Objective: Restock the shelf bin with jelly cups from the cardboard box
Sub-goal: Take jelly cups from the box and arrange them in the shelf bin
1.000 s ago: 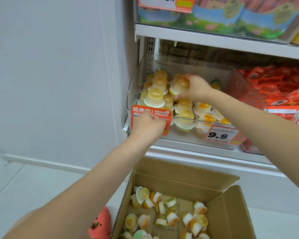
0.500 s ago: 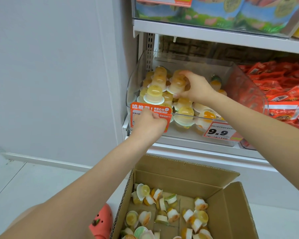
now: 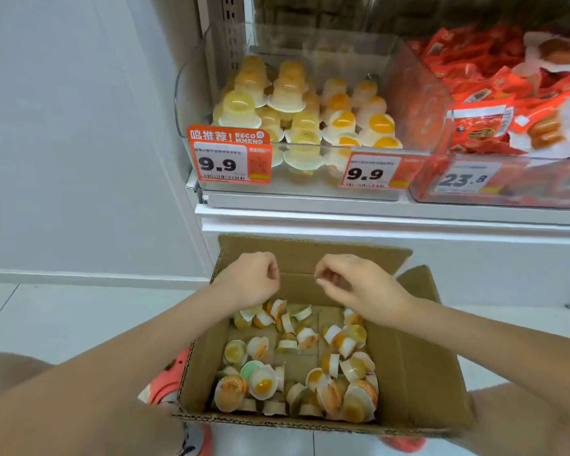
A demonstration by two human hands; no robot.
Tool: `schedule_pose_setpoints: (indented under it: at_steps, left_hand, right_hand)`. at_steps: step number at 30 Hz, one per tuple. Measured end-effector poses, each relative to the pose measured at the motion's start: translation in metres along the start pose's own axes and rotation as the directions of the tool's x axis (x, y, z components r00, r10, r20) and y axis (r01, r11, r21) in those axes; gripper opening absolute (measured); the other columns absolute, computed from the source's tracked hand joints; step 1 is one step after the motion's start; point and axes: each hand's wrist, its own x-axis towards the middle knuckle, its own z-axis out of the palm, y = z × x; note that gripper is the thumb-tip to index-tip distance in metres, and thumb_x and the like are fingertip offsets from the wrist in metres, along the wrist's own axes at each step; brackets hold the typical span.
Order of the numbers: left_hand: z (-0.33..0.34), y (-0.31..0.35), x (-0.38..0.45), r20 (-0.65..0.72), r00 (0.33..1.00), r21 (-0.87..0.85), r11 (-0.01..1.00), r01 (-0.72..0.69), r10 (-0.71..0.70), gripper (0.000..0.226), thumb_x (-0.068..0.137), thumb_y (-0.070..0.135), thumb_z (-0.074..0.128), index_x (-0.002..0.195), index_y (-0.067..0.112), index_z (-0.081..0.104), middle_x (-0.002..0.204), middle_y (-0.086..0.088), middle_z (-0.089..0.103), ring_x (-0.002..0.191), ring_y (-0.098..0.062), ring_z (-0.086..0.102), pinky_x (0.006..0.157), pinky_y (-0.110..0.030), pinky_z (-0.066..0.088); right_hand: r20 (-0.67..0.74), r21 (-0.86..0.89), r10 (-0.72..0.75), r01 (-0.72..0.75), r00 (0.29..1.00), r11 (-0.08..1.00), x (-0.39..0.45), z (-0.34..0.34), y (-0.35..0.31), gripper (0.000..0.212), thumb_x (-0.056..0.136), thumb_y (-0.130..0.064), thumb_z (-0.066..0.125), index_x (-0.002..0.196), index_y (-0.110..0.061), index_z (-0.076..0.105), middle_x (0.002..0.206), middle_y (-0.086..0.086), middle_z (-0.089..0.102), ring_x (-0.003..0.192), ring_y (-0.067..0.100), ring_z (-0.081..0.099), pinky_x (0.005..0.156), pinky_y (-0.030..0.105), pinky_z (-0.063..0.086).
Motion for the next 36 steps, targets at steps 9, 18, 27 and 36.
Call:
schedule_pose_setpoints:
  at_steps: [9, 18, 27, 36]
  left_hand:
    - [0.109, -0.078, 0.038, 0.454, 0.889, 0.545, 0.81, -0.218, -0.067, 0.039, 0.089, -0.001, 0.045, 0.125, 0.015, 0.05, 0.125, -0.007, 0.053, 0.11, -0.026, 0.054, 0.086, -0.034, 0.049]
    - [0.162, -0.114, 0.067, 0.457, 0.888, 0.69, 0.65, -0.318, -0.051, 0.049, 0.089, -0.001, 0.048, 0.134, 0.016, 0.042, 0.137, -0.005, 0.043, 0.13, -0.024, 0.036, 0.101, -0.034, 0.033]
    - [0.164, -0.152, 0.052, 0.59, 0.792, 0.701, 0.389, -0.598, 0.157, 0.053, 0.09, 0.013, 0.052, 0.141, 0.017, 0.04, 0.143, -0.005, 0.039, 0.126, -0.024, 0.042, 0.104, -0.036, 0.031]
    - [0.191, -0.14, 0.062, 0.553, 0.833, 0.69, 0.561, -0.457, -0.001, 0.033, 0.094, 0.028, 0.047, 0.124, 0.022, 0.059, 0.15, -0.007, 0.019, 0.13, -0.031, 0.025, 0.105, -0.039, 0.025]
  right_hand:
    - [0.48, -0.13, 0.436, -0.429, 0.761, 0.894, -0.031, 0.112, 0.102, 0.029, 0.095, -0.016, 0.049, 0.124, -0.014, 0.052, 0.114, 0.006, 0.061, 0.097, 0.02, 0.058, 0.084, 0.038, 0.051]
    - [0.498, -0.085, 0.336, -0.34, 0.8, 0.936, 0.007, 0.187, 0.106, 0.044, 0.09, 0.0, 0.046, 0.13, -0.018, 0.046, 0.128, 0.01, 0.051, 0.117, 0.029, 0.048, 0.089, 0.039, 0.047]
    - [0.703, -0.456, -0.015, 0.467, 0.711, 0.758, 0.042, 0.238, 0.091, 0.053, 0.093, -0.012, 0.05, 0.143, -0.017, 0.032, 0.147, 0.004, 0.036, 0.138, 0.025, 0.023, 0.106, 0.037, 0.027]
    - [0.547, -0.242, -0.082, 0.251, 0.833, 0.937, 0.018, 0.212, 0.103, 0.055, 0.084, -0.015, 0.063, 0.134, -0.012, 0.04, 0.137, 0.006, 0.044, 0.127, 0.023, 0.038, 0.098, 0.033, 0.033]
